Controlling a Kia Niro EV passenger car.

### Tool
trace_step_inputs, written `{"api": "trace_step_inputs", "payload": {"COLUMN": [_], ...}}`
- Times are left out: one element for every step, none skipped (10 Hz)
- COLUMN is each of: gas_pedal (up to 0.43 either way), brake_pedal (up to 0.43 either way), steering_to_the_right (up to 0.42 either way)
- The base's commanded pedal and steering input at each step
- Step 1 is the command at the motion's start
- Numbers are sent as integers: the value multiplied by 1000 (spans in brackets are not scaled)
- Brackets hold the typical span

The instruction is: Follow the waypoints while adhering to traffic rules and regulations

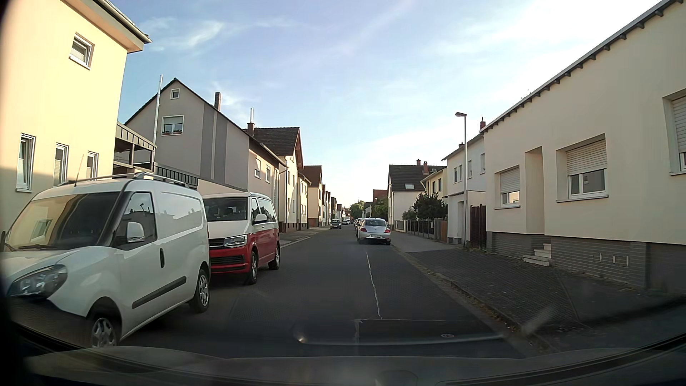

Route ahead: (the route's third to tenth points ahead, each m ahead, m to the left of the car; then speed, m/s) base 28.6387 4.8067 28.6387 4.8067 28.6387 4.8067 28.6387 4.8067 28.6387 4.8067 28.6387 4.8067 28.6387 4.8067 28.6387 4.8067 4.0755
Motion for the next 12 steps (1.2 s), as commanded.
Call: {"api": "trace_step_inputs", "payload": {"gas_pedal": [110, 110, 110, 110, 110, 110, 110, 110, 110, 110, 110, 98], "brake_pedal": [30, 30, 30, 30, 30, 30, 30, 30, 30, 30, 30, 30], "steering_to_the_right": [4, 9, 9, 9, 8, 3, 2, 2, 1, -1, -1, -3]}}
